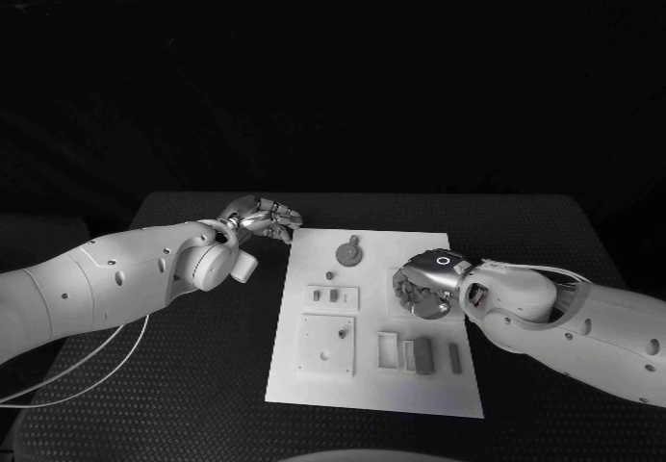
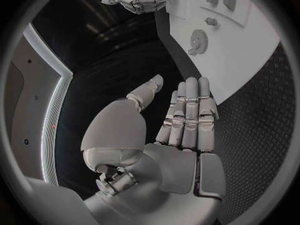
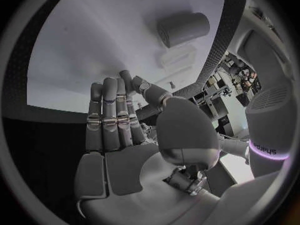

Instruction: Assemble the parts on the task board

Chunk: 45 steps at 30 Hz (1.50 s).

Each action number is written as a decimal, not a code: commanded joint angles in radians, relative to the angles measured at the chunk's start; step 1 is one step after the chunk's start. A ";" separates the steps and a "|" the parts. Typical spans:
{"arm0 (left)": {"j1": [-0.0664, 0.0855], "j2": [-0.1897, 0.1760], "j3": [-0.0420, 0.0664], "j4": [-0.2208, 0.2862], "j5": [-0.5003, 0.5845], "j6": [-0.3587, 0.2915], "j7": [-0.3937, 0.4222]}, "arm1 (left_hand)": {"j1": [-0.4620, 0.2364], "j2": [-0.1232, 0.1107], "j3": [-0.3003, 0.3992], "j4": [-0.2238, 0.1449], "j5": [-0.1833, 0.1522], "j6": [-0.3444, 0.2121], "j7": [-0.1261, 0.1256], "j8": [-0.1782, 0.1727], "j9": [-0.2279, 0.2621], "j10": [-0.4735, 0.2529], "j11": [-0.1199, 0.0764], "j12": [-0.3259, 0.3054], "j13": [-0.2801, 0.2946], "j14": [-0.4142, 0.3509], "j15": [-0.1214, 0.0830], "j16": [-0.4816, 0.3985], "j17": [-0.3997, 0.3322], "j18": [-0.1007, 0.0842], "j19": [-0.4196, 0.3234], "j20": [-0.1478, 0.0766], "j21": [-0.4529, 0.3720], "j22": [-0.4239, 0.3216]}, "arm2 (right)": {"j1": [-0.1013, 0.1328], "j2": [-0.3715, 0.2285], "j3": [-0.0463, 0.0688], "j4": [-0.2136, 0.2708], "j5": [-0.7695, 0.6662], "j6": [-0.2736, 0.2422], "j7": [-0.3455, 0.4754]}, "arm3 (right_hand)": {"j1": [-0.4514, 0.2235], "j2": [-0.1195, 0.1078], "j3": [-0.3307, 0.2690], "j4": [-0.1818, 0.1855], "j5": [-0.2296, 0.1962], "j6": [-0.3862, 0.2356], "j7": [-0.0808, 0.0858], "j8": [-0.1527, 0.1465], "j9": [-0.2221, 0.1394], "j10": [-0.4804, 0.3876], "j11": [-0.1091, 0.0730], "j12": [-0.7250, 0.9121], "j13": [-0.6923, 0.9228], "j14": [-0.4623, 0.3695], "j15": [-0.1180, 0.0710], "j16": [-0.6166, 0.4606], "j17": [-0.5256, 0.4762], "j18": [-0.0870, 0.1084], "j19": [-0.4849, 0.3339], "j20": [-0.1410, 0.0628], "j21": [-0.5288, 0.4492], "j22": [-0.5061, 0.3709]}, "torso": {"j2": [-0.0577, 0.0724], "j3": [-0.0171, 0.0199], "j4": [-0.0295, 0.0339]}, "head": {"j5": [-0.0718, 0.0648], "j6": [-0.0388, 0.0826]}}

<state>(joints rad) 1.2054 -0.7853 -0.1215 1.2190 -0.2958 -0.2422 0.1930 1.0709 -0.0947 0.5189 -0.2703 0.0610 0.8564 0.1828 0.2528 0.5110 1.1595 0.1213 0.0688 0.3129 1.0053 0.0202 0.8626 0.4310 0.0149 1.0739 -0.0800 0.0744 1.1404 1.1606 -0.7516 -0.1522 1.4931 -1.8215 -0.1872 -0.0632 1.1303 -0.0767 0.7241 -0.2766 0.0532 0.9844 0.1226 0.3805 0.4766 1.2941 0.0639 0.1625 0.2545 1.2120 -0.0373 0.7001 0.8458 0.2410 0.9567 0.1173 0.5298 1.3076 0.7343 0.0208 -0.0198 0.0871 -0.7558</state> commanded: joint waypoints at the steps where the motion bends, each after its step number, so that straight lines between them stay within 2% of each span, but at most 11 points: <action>1: 0.001 0.002 0.001 0.001 0.006 0.005 0.011 | -0.008 -0.004 -0.003 0.004 0.003 0.000 0.003 0.005 -0.002 -0.008 0.000 0.000 0.002 0.008 -0.001 -0.005 0.001 0.004 0.009 0.000 -0.004 -0.001 | -0.002 0.002 0.000 0.008 -0.027 -0.052 -0.018 | 0.003 0.018 -0.001 -0.009 -0.003 0.013 -0.005 0.009 0.011 0.011 -0.003 0.003 0.004 0.011 -0.003 0.009 -0.001 0.021 0.013 -0.001 0.007 0.022 | 0.000 0.0000 0.0002 | -0.001 -0.001; 9: 0.001 0.004 0.001 -0.003 0.006 0.005 0.011 | -0.009 -0.004 -0.003 0.004 0.003 0.000 0.003 0.005 -0.002 -0.008 0.000 0.000 0.002 0.008 -0.001 -0.005 0.001 0.004 0.009 0.000 -0.004 -0.001 | -0.002 -0.019 0.004 0.037 -0.005 -0.086 -0.025 | 0.001 0.017 0.000 -0.012 -0.003 0.023 -0.010 0.012 0.016 0.022 -0.009 0.005 0.014 0.020 -0.009 0.017 -0.003 0.021 0.024 -0.007 0.013 0.022 | -0.001 -0.0004 0.0005 | 0.001 0.003; 11: 0.001 0.005 0.001 -0.006 0.006 0.004 0.012 | -0.009 -0.004 -0.003 0.004 0.003 0.000 0.003 0.005 -0.002 -0.008 0.000 0.000 0.002 0.008 -0.001 -0.005 0.002 0.004 0.009 0.000 -0.004 -0.001 | -0.002 -0.024 0.015 0.049 -0.004 -0.096 -0.026 | 0.001 0.017 -0.001 -0.012 -0.003 0.024 -0.010 0.013 0.017 0.023 -0.009 0.005 0.015 0.021 -0.009 0.018 -0.003 0.021 0.025 -0.008 0.013 0.022 | -0.001 -0.0004 0.0003 | 0.004 0.005; 13: 0.001 0.006 0.001 -0.010 0.007 0.003 0.013 | -0.009 -0.004 -0.003 0.004 0.003 0.000 0.003 0.005 -0.002 -0.008 0.000 0.000 0.002 0.008 -0.001 -0.005 0.002 0.004 0.009 0.000 -0.004 -0.001 | -0.002 -0.026 0.035 0.060 0.004 -0.098 -0.026 | 0.001 0.015 -0.001 -0.012 -0.003 0.026 -0.011 0.013 0.018 0.025 -0.010 0.005 0.017 0.023 -0.010 0.019 -0.003 0.021 0.027 -0.009 0.014 0.022 | -0.001 -0.0002 0.0004 | 0.007 0.006; 18: 0.001 0.006 0.001 -0.013 0.008 0.001 0.014 | -0.009 -0.004 -0.003 0.004 0.003 0.000 0.003 0.006 -0.002 -0.008 0.000 0.000 0.002 0.008 -0.001 -0.005 0.002 0.004 0.009 0.000 -0.004 -0.001 | -0.001 -0.031 0.062 0.090 0.015 -0.116 -0.024 | 0.001 0.014 0.000 -0.012 -0.003 0.028 -0.012 0.014 0.019 0.027 -0.011 0.005 0.019 0.025 -0.011 0.021 -0.003 0.021 0.029 -0.010 0.015 0.022 | -0.001 -0.0003 0.0006 | 0.013 0.004; 26: 0.001 0.009 0.001 -0.015 0.010 0.000 0.015 | -0.009 -0.004 -0.003 0.004 0.003 0.000 0.003 0.006 -0.002 -0.008 0.000 0.000 0.002 0.008 -0.001 -0.006 0.003 0.004 0.009 0.000 -0.004 -0.001 | -0.001 0.012 0.066 0.129 0.067 -0.114 0.006 | 0.001 0.014 0.000 -0.012 -0.003 0.029 -0.012 0.014 0.020 0.028 -0.012 0.005 0.021 0.026 -0.012 0.023 -0.003 0.021 0.031 -0.011 0.017 0.022 | 0.000 -0.0004 -0.0009 | 0.026 0.001; 29: 0.001 0.013 0.001 -0.016 0.012 0.000 0.015 | -0.009 -0.004 -0.003 0.004 0.003 0.000 0.003 0.006 -0.002 -0.008 0.000 0.000 0.002 0.008 -0.001 -0.006 0.003 0.004 0.009 0.000 -0.004 -0.001 | -0.006 0.045 0.066 0.136 0.069 -0.107 0.017 | 0.001 0.014 0.001 -0.012 -0.003 0.029 -0.012 0.014 0.020 0.028 -0.012 0.005 0.021 0.026 -0.012 0.023 -0.003 0.021 0.031 -0.011 0.017 0.022 | -0.001 -0.0002 -0.0017 | 0.032 0.001; 33: 0.001 0.019 0.001 -0.017 0.012 0.001 0.015 | -0.009 -0.004 -0.003 0.005 0.003 0.000 0.003 0.006 -0.002 -0.008 0.000 0.000 0.002 0.008 -0.001 -0.006 0.003 0.004 0.009 0.000 -0.004 -0.001 | -0.024 0.092 0.063 0.135 0.075 -0.099 0.029 | 0.002 0.015 0.001 -0.012 -0.003 0.029 -0.012 0.014 0.020 0.028 -0.012 0.005 0.022 0.026 -0.012 0.023 -0.004 0.021 0.031 -0.012 0.017 0.021 | 0.000 -0.0014 0.0017 | 0.043 -0.003; 37: 0.001 0.024 0.001 -0.024 0.015 -0.001 0.016 | -0.009 -0.004 -0.003 0.005 0.003 0.000 0.003 0.006 -0.002 -0.008 0.000 0.000 0.002 0.008 -0.001 -0.006 0.003 0.004 0.009 0.000 -0.004 -0.001 | -0.043 0.144 0.045 0.121 0.060 -0.090 0.040 | 0.002 0.016 0.002 -0.012 -0.003 0.028 -0.012 0.013 0.021 0.028 -0.012 0.004 0.022 0.026 -0.012 0.023 -0.004 0.021 0.031 -0.012 0.017 0.021 | 0.000 -0.0019 0.0019 | 0.058 -0.009; 42: 0.001 0.027 0.001 -0.027 0.017 -0.002 0.017 | -0.009 -0.004 -0.003 0.005 0.003 0.000 0.003 0.007 -0.002 -0.008 0.000 0.001 0.003 0.008 -0.001 -0.006 0.004 0.004 0.009 0.000 -0.004 -0.001 | -0.063 0.186 0.019 0.107 0.041 -0.075 0.045 | 0.002 0.017 0.002 -0.013 -0.003 0.028 -0.012 0.013 0.021 0.028 -0.012 0.004 0.023 0.026 -0.013 0.023 -0.004 0.021 0.031 -0.012 0.017 0.021 | 0.000 -0.0021 0.0015 | 0.064 -0.011; 45: 0.001 0.029 0.001 -0.027 0.017 -0.002 0.017 | -0.009 -0.004 -0.003 0.005 0.003 0.000 0.003 0.007 -0.002 -0.008 0.000 0.001 0.003 0.008 -0.001 -0.006 0.004 0.004 0.009 0.000 -0.004 -0.001 | -0.068 0.201 -0.002 0.100 0.031 -0.061 0.049 | 0.002 0.017 0.002 -0.013 -0.003 0.027 -0.012 0.013 0.021 0.028 -0.012 0.004 0.023 0.026 -0.013 0.023 -0.004 0.021 0.032 -0.012 0.017 0.021 | 0.001 -0.0026 0.0012 | 0.069 -0.013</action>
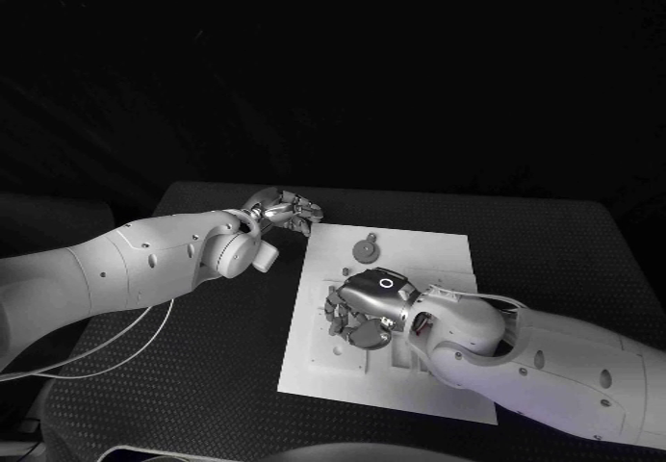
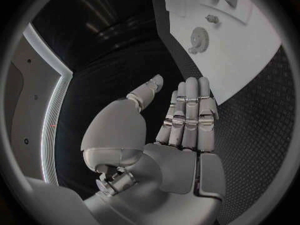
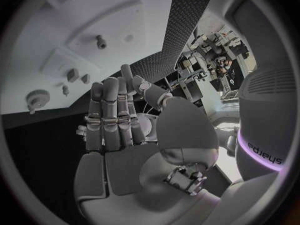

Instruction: Assemble the parts on the task board

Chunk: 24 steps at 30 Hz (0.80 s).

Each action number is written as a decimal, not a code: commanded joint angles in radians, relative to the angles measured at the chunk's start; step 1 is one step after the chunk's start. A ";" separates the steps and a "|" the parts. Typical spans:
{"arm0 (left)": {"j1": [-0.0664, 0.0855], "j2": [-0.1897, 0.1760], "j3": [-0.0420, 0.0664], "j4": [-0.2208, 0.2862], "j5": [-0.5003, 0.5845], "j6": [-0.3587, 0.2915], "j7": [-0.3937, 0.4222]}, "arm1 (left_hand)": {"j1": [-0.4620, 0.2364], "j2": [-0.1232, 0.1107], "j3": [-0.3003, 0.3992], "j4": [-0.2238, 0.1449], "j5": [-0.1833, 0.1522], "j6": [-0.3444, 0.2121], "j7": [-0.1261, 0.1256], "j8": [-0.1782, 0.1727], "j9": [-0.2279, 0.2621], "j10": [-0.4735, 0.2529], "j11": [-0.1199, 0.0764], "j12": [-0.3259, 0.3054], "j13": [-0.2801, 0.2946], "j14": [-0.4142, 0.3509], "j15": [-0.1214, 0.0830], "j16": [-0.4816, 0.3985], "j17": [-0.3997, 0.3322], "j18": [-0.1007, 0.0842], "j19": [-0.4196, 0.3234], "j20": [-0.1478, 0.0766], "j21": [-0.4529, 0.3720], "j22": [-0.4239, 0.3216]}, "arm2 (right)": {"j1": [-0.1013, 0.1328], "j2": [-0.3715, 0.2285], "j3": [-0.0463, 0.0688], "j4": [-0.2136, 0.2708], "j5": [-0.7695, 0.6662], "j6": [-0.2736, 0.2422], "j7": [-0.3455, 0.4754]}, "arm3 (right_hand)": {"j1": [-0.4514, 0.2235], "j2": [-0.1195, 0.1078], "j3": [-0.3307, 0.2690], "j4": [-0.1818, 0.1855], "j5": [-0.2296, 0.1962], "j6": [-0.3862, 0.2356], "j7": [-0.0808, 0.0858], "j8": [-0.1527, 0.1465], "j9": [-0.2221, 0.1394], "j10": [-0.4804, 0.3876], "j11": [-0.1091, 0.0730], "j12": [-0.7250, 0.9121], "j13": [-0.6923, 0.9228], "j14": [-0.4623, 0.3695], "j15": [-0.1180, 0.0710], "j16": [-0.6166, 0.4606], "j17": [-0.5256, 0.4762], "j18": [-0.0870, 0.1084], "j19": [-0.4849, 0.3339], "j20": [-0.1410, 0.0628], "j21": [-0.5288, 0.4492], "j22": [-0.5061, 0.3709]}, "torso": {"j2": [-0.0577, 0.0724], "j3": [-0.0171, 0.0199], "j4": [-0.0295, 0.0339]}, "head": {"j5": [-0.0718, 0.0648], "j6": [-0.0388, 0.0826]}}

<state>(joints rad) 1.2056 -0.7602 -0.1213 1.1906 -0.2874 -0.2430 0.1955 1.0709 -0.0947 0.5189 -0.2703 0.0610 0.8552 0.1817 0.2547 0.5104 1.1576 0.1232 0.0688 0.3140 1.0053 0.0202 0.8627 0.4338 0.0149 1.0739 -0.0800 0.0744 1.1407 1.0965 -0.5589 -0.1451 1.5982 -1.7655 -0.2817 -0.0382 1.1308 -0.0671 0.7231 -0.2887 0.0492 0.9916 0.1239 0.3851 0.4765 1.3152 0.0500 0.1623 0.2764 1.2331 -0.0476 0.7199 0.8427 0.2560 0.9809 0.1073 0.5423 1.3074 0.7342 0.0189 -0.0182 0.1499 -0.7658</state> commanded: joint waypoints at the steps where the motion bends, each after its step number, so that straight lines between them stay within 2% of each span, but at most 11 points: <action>1: 0.001 0.004 0.001 0.001 0.009 -0.001 0.014 | -0.009 -0.004 -0.003 0.005 0.003 0.002 0.004 0.005 -0.002 -0.006 -0.002 0.001 0.002 0.008 -0.001 -0.006 0.001 0.004 0.009 0.000 -0.004 -0.002 | -0.005 0.013 -0.014 -0.008 -0.025 0.038 0.024 | 0.002 0.007 0.003 -0.001 0.001 0.020 -0.013 0.008 0.021 0.006 0.002 0.004 0.001 0.005 -0.002 0.003 -0.001 0.006 0.007 -0.002 0.004 0.021 | 0.001 -0.0003 -0.0001 | 0.008 -0.004; 5: 0.001 0.006 0.001 0.002 0.009 0.000 0.014 | -0.009 -0.004 -0.003 0.005 0.003 0.002 0.004 0.005 -0.002 -0.006 -0.002 0.001 0.002 0.008 -0.001 -0.007 0.002 0.004 0.009 0.000 -0.004 -0.002 | -0.014 0.022 -0.027 -0.020 -0.038 0.054 0.026 | 0.002 0.007 0.003 -0.001 0.001 0.020 -0.013 0.008 0.021 0.006 0.002 0.003 0.002 0.004 -0.002 0.003 -0.001 0.006 0.007 -0.002 0.004 0.021 | 0.001 0.0004 0.0002 | 0.011 -0.008; 10: 0.001 0.005 0.001 0.003 0.009 0.001 0.013 | -0.009 -0.004 -0.003 0.005 0.003 0.002 0.004 0.005 -0.002 -0.006 -0.002 0.001 0.002 0.008 -0.001 -0.007 0.002 0.004 0.009 0.000 -0.004 -0.002 | -0.023 0.023 -0.028 -0.033 -0.062 0.062 0.025 | 0.002 0.007 0.003 -0.001 0.001 0.020 -0.013 0.008 0.021 0.006 0.002 0.003 0.002 0.004 -0.002 0.004 -0.002 0.006 0.007 -0.002 0.004 0.021 | 0.001 0.0010 -0.0007 | 0.015 -0.012; 24: 0.001 0.003 0.001 0.003 0.009 0.003 0.011 | -0.009 -0.004 -0.004 0.005 0.003 0.001 0.004 0.006 -0.002 -0.006 -0.002 0.001 0.002 0.009 -0.001 -0.008 0.003 0.004 0.009 0.000 -0.004 -0.002 | -0.025 0.027 -0.031 -0.051 -0.083 0.080 0.022 | 0.002 0.007 0.003 -0.001 0.001 0.020 -0.013 0.008 0.022 0.007 0.002 0.003 0.003 0.004 -0.002 0.004 -0.002 0.006 0.007 -0.003 0.004 0.021 | 0.000 0.0017 -0.0015 | 0.019 -0.018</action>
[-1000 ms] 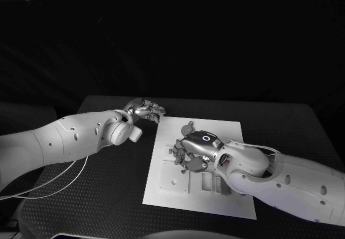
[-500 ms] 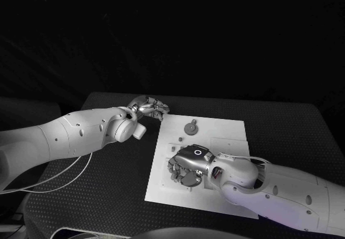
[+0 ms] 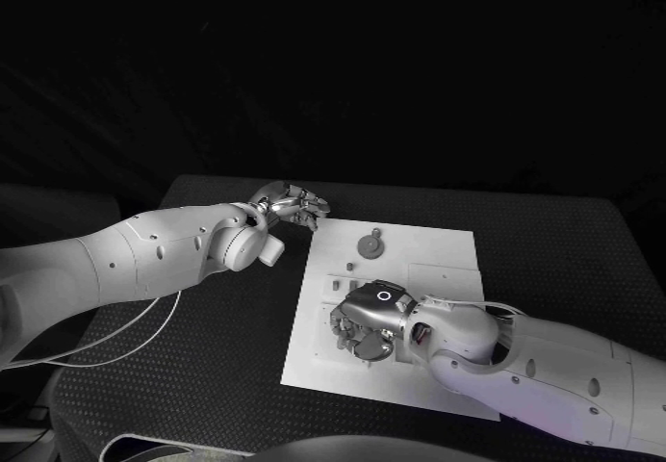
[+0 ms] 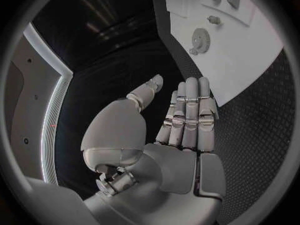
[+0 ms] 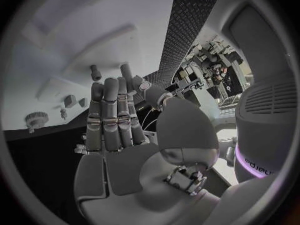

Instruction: Assemble the parts on the task board

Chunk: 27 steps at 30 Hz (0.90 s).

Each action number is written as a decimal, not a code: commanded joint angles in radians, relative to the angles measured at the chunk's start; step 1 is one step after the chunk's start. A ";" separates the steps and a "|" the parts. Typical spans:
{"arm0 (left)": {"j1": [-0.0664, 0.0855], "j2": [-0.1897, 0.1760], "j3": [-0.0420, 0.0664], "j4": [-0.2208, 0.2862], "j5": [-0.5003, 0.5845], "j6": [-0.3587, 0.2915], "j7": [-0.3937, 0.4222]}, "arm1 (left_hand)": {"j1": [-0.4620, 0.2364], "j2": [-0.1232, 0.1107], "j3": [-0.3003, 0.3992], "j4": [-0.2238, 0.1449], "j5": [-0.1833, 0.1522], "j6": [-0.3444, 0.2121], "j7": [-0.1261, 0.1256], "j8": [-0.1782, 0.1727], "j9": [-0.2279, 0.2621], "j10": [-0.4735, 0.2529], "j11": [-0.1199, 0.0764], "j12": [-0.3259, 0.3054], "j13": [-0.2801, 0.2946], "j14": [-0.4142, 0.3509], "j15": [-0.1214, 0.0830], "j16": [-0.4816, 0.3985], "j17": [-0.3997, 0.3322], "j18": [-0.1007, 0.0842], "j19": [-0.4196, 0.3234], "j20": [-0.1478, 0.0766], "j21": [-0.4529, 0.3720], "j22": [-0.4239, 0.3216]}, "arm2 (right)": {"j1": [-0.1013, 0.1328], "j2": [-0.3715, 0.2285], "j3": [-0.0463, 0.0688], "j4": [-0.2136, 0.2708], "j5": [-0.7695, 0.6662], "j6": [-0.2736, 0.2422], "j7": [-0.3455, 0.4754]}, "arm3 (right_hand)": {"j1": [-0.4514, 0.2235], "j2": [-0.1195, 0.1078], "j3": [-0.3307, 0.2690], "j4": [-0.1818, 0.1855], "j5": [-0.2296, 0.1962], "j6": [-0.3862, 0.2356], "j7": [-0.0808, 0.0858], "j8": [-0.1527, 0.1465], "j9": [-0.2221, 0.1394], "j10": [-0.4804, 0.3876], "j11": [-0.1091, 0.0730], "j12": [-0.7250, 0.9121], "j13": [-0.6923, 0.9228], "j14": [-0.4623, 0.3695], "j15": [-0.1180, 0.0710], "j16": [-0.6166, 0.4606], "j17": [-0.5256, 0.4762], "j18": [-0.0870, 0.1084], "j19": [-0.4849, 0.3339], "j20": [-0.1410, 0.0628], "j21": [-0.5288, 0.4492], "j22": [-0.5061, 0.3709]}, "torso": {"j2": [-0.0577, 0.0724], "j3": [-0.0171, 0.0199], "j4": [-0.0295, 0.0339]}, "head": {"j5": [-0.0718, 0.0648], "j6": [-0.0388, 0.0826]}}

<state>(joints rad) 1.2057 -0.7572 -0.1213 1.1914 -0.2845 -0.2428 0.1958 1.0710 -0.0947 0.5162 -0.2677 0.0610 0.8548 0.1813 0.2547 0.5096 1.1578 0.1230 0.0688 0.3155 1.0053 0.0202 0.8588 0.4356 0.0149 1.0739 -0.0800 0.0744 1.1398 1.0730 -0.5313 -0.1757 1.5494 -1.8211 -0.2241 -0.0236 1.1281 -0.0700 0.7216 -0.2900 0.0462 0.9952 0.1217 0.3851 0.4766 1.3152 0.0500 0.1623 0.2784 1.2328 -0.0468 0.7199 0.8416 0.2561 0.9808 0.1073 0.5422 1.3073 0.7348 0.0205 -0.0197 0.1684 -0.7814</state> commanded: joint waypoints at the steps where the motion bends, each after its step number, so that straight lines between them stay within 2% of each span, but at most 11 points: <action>1: 0.001 0.000 0.001 0.002 0.007 0.004 0.011 | -0.009 -0.004 -0.001 0.003 0.003 0.002 0.004 0.006 -0.001 -0.006 -0.002 0.001 0.001 0.009 -0.001 -0.004 0.001 0.004 0.009 0.000 -0.004 -0.001 | -0.001 0.000 0.000 -0.004 -0.029 0.023 0.007 | 0.004 0.010 0.004 0.000 0.004 0.017 -0.011 0.008 0.022 0.007 0.002 0.003 0.001 0.004 -0.003 0.004 -0.001 0.006 0.007 -0.003 0.004 0.021 | -0.001 -0.0002 -0.0002 | 0.001 -0.003; 6: 0.001 0.000 0.001 0.003 0.007 0.005 0.011 | -0.010 -0.004 -0.001 0.003 0.003 0.001 0.004 0.006 -0.002 -0.006 -0.001 0.001 0.001 0.008 -0.001 -0.004 0.001 0.004 0.009 0.001 -0.004 -0.001 | -0.001 0.000 -0.001 -0.007 -0.028 0.035 0.008 | 0.004 0.010 0.004 0.000 0.004 0.017 -0.011 0.008 0.022 0.007 0.002 0.002 0.002 0.004 -0.003 0.004 -0.001 0.006 0.007 -0.003 0.005 0.021 | 0.000 -0.0007 -0.0004 | 0.001 -0.004; 11: 0.001 -0.001 0.001 0.004 0.007 0.005 0.011 | -0.010 -0.004 -0.001 0.003 0.003 0.001 0.004 0.006 -0.002 -0.007 -0.001 0.001 0.001 0.009 -0.001 -0.004 0.002 0.004 0.009 0.001 -0.004 -0.001 | -0.002 0.002 -0.008 -0.014 -0.028 0.038 0.009 | 0.004 0.010 0.004 0.000 0.004 0.017 -0.011 0.007 0.023 0.007 0.002 0.002 0.002 0.004 -0.003 0.005 -0.001 0.006 0.007 -0.003 0.005 0.021 | -0.001 -0.0007 -0.0001 | 0.001 -0.005; 22: 0.001 -0.001 0.001 0.006 0.007 0.005 0.010 | -0.010 -0.004 -0.001 0.003 0.003 0.001 0.005 0.006 -0.002 -0.007 -0.001 0.001 0.001 0.008 -0.001 -0.005 0.003 0.004 0.009 0.001 -0.004 -0.001 | -0.004 0.021 -0.036 -0.034 -0.035 0.042 0.006 | 0.004 0.010 0.004 0.000 0.004 0.016 -0.011 0.007 0.023 0.006 0.002 0.001 0.004 0.003 -0.003 0.005 -0.002 0.006 0.006 -0.003 0.004 0.021 | 0.000 -0.0006 0.0002 | 0.001 -0.009; 27: 0.001 -0.001 0.001 0.006 0.007 0.005 0.010 | -0.010 -0.004 -0.001 0.003 0.003 0.001 0.005 0.006 -0.002 -0.007 -0.001 0.001 0.002 0.008 -0.001 -0.005 0.003 0.004 0.009 0.001 -0.004 -0.001 | -0.004 0.026 -0.040 -0.039 -0.023 0.042 0.008 | 0.002 0.005 0.003 0.000 0.004 0.012 -0.009 0.003 0.023 0.001 0.004 -0.004 0.005 -0.002 -0.001 0.003 -0.003 0.006 0.002 -0.001 0.002 0.021 | -0.001 -0.0005 0.0001 | 0.001 -0.010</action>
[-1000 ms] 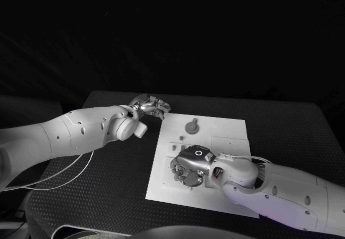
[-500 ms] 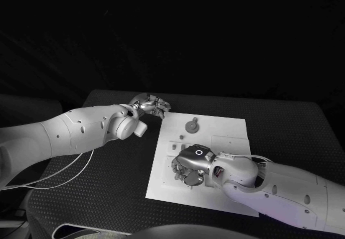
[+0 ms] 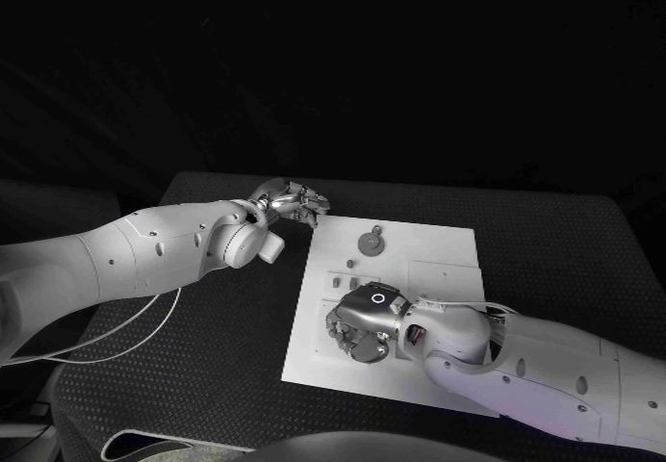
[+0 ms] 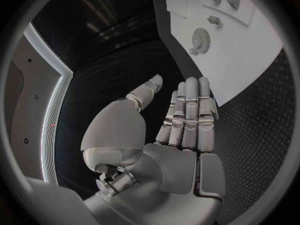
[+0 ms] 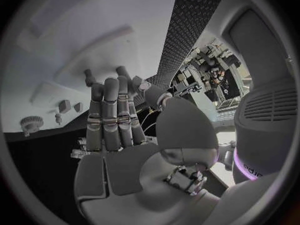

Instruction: Assemble the parts on the task board

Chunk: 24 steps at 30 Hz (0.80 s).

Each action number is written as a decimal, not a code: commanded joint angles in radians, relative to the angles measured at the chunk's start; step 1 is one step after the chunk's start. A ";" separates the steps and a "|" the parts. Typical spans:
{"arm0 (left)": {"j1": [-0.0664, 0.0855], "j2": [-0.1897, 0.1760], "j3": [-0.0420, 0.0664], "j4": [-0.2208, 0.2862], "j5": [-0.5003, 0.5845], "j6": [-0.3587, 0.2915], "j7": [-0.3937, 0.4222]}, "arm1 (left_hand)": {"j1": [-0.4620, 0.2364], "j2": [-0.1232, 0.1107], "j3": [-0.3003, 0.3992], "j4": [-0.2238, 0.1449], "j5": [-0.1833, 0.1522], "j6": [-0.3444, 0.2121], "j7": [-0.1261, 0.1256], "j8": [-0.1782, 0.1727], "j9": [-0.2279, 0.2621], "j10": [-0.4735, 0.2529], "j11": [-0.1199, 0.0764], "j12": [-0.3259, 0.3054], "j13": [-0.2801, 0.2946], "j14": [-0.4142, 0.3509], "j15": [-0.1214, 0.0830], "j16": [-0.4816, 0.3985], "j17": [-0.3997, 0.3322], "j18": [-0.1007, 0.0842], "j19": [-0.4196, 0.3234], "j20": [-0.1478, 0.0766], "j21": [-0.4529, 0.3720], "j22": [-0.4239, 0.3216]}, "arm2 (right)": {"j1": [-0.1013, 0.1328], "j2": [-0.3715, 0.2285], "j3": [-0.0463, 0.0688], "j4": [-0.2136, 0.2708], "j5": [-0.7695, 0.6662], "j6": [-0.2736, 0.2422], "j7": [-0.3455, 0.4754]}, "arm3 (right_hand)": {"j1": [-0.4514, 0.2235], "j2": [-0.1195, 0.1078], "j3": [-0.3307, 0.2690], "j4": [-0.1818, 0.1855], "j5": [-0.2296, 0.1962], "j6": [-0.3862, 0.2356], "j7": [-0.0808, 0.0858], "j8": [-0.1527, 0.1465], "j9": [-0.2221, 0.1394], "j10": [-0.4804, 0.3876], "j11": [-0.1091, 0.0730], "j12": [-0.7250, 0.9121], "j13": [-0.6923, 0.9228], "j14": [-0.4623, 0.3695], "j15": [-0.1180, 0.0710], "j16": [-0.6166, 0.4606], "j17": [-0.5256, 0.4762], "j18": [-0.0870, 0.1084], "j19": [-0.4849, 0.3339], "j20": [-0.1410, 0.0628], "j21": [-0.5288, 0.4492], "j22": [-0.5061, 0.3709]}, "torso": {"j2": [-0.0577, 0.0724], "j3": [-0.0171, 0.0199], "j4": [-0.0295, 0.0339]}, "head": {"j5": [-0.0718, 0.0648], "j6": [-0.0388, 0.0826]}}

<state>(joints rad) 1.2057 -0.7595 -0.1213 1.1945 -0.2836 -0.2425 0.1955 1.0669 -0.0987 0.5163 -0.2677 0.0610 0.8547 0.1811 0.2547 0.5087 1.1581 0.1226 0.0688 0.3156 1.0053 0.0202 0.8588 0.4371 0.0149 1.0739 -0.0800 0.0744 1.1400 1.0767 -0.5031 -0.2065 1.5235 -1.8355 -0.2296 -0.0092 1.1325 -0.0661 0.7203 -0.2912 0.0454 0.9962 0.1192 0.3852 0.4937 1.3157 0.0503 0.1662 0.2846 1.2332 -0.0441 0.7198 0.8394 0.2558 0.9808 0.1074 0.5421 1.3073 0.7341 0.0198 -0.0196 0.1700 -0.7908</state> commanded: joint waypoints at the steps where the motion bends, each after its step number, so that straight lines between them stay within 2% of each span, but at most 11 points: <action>1: 0.001 0.001 0.001 0.003 0.006 0.005 0.010 | -0.006 0.000 -0.001 0.003 0.003 0.001 0.005 0.006 -0.001 -0.007 -0.001 0.001 0.002 0.009 -0.001 -0.005 0.001 0.004 0.009 0.001 -0.004 -0.001 | -0.008 -0.002 -0.010 -0.014 -0.003 0.047 -0.005 | -0.003 -0.002 0.004 0.001 0.005 0.008 -0.005 0.001 0.006 -0.003 0.005 -0.010 -0.001 -0.005 -0.003 0.003 -0.002 0.006 0.001 -0.001 0.002 0.021 | 0.000 0.0002 -0.0003 | -0.001 -0.001; 5: 0.001 0.000 0.001 0.004 0.006 0.005 0.010 | -0.006 0.000 -0.001 0.003 0.003 0.001 0.005 0.006 -0.001 -0.007 -0.001 0.001 0.002 0.009 -0.001 -0.005 0.002 0.004 0.009 0.001 -0.004 -0.001 | -0.008 -0.006 -0.010 -0.017 0.009 0.033 -0.007 | -0.017 -0.045 -0.004 0.006 0.005 -0.027 0.009 -0.022 -0.001 -0.041 0.020 -0.036 -0.005 -0.017 0.009 0.002 -0.005 0.005 -0.009 0.004 -0.001 0.021 | 0.000 0.0003 -0.0007 | 0.000 -0.001; 10: 0.001 -0.001 0.001 0.004 0.006 0.006 0.009 | -0.006 0.000 -0.001 0.003 0.003 0.001 0.005 0.007 -0.001 -0.007 -0.001 0.001 0.002 0.009 -0.001 -0.005 0.002 0.004 0.009 0.001 -0.004 -0.001 | -0.008 -0.011 -0.010 -0.019 0.016 0.021 -0.008 | -0.025 -0.081 -0.008 0.008 0.005 -0.056 0.023 -0.042 -0.008 -0.070 0.032 -0.055 -0.008 -0.028 0.019 0.003 -0.007 0.006 -0.016 0.008 -0.002 0.022 | 0.000 0.0001 -0.0008 | -0.001 0.000; 24: 0.001 -0.002 0.001 0.003 0.006 0.005 0.008 | -0.006 -0.001 -0.002 0.004 0.003 0.000 0.005 0.007 -0.002 -0.008 -0.001 0.000 0.002 0.008 -0.001 -0.006 0.003 0.004 0.009 0.001 -0.004 -0.001 | -0.008 -0.021 -0.010 -0.011 0.032 -0.021 0.001 | -0.025 -0.111 -0.009 0.012 0.005 -0.074 0.031 -0.053 -0.011 -0.086 0.039 -0.068 -0.006 -0.036 0.025 0.009 -0.009 0.006 -0.021 0.011 0.000 0.023 | 0.000 0.0009 -0.0006 | -0.003 0.001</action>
<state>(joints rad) 1.2059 -0.7623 -0.1213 1.1954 -0.2831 -0.2423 0.1949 1.0670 -0.0986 0.5162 -0.2677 0.0610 0.8546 0.1811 0.2547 0.5079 1.1595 0.1213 0.0688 0.3160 1.0053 0.0202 0.8588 0.4389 0.0149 1.0739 -0.0800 0.0745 1.1401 1.0736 -0.5204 -0.2128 1.5144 -1.8140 -0.2593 -0.0096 1.1068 -0.1678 0.7135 -0.2840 0.0464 0.9295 0.1501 0.3385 0.4846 1.2361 0.0895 0.1031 0.2772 1.2022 -0.0209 0.7261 0.8317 0.2559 0.9680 0.1198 0.5424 1.3093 0.7337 0.0207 -0.0202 0.1670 -0.7905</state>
